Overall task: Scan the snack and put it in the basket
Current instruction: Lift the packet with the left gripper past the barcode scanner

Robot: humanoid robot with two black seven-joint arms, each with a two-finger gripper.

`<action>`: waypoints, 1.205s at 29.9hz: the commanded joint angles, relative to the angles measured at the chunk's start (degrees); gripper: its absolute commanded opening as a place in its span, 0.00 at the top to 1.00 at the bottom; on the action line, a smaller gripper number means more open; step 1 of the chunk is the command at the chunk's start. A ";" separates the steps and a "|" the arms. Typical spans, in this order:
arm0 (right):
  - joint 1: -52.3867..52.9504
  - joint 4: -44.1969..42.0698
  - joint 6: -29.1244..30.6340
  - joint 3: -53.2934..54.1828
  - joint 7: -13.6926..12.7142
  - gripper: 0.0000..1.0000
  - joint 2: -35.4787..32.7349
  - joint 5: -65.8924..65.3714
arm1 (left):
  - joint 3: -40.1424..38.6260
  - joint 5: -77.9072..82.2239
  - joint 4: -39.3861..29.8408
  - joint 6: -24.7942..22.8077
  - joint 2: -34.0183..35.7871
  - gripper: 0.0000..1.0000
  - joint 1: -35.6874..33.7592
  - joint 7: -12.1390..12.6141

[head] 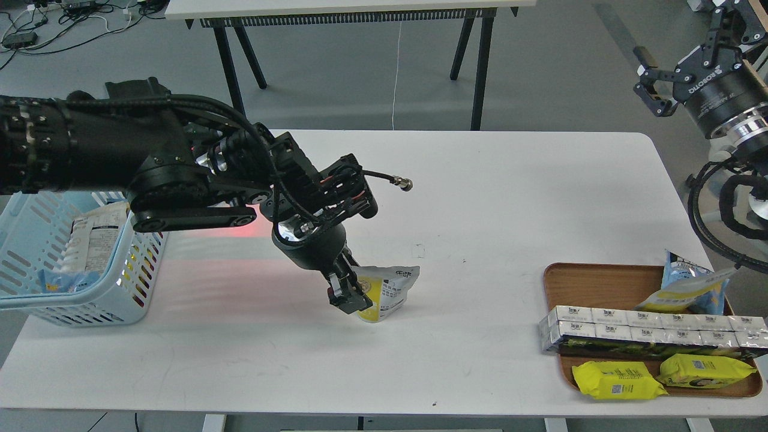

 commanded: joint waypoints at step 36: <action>0.22 1.06 0.00 0.37 0.02 0.01 -0.44 0.09 | 0.02 4.64 0.99 -0.21 18.94 1.00 -7.46 0.00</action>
